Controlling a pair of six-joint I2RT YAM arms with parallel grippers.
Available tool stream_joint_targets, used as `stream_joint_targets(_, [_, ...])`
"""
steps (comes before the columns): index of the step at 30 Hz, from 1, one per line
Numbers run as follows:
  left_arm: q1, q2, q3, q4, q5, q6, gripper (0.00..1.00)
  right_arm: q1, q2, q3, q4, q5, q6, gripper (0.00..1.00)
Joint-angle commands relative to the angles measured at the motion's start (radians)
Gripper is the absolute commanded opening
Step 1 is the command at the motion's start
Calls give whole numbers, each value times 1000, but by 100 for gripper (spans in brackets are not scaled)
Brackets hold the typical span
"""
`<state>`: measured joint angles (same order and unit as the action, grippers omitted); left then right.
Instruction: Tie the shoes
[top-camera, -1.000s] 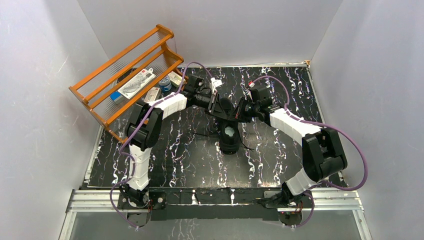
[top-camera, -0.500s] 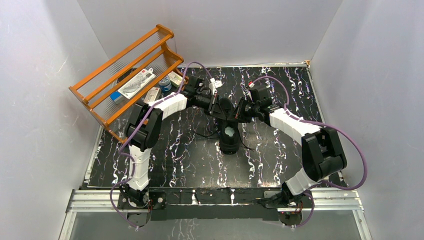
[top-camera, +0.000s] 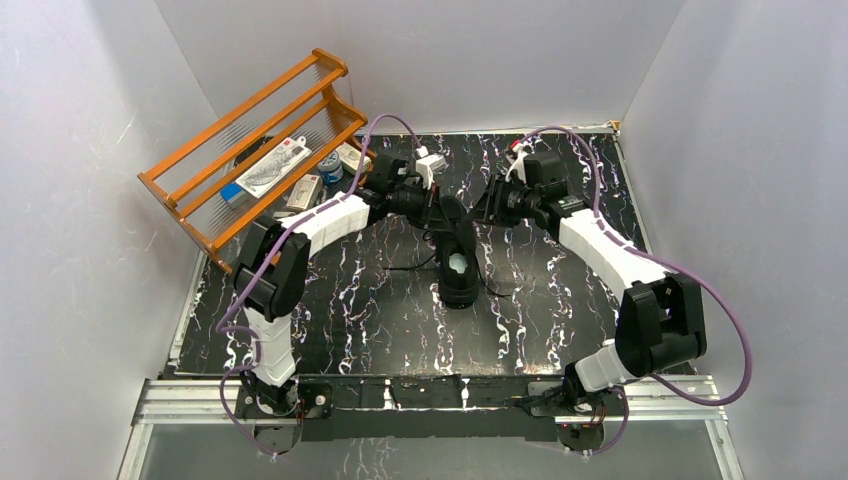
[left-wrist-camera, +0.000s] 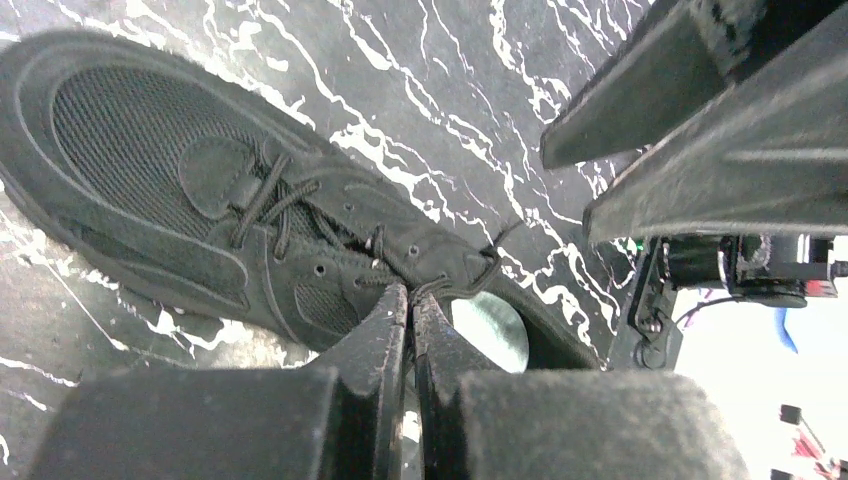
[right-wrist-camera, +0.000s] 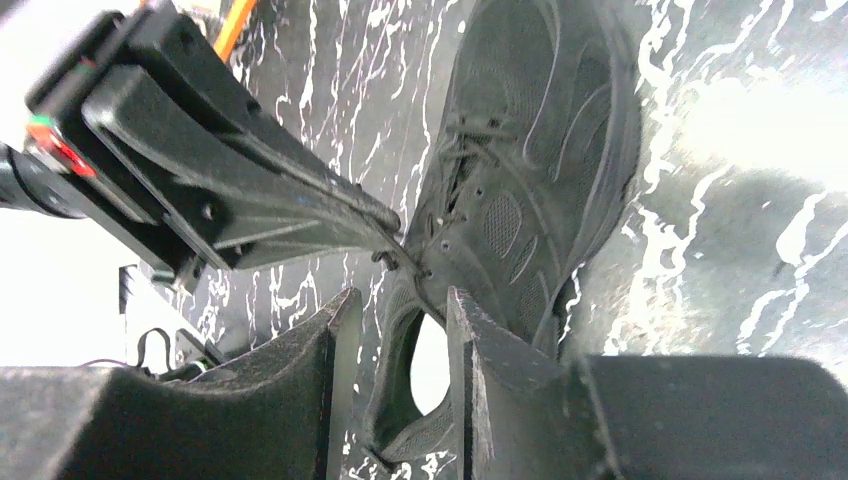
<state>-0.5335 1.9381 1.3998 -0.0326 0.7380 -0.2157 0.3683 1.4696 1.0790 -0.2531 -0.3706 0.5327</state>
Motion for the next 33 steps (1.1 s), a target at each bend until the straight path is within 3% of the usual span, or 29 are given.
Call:
stream_joint_targets(1, [-21,-60,-11,103,-66,14,0,-60,29,71,43,-56,-73,45])
stream_joint_targets(5, [-33,-65,-14,135,-106,14,0,-68,125,156,97,-125,-165,42])
stream_joint_targets(9, [-36,-73,-27,135,-124,14,0,-68,186,177,183,-305,-271,39])
stream_joint_targets(12, [-36,-87,-38,113,-128,23,0,-69,147,122,238,-341,-404,51])
stream_joint_targets(15, [-36,-108,-64,128,-120,10,0,-60,125,122,145,-371,-606,53])
stream_joint_targets(20, [-33,-102,-70,132,-108,-14,0,-40,55,50,91,-416,-785,50])
stream_joint_targets(25, [-31,-83,-52,133,-103,-31,0,-35,-28,-65,125,-458,-854,46])
stream_joint_targets(33, [-28,-70,-35,144,-72,-55,0,32,-32,-105,89,-448,-956,46])
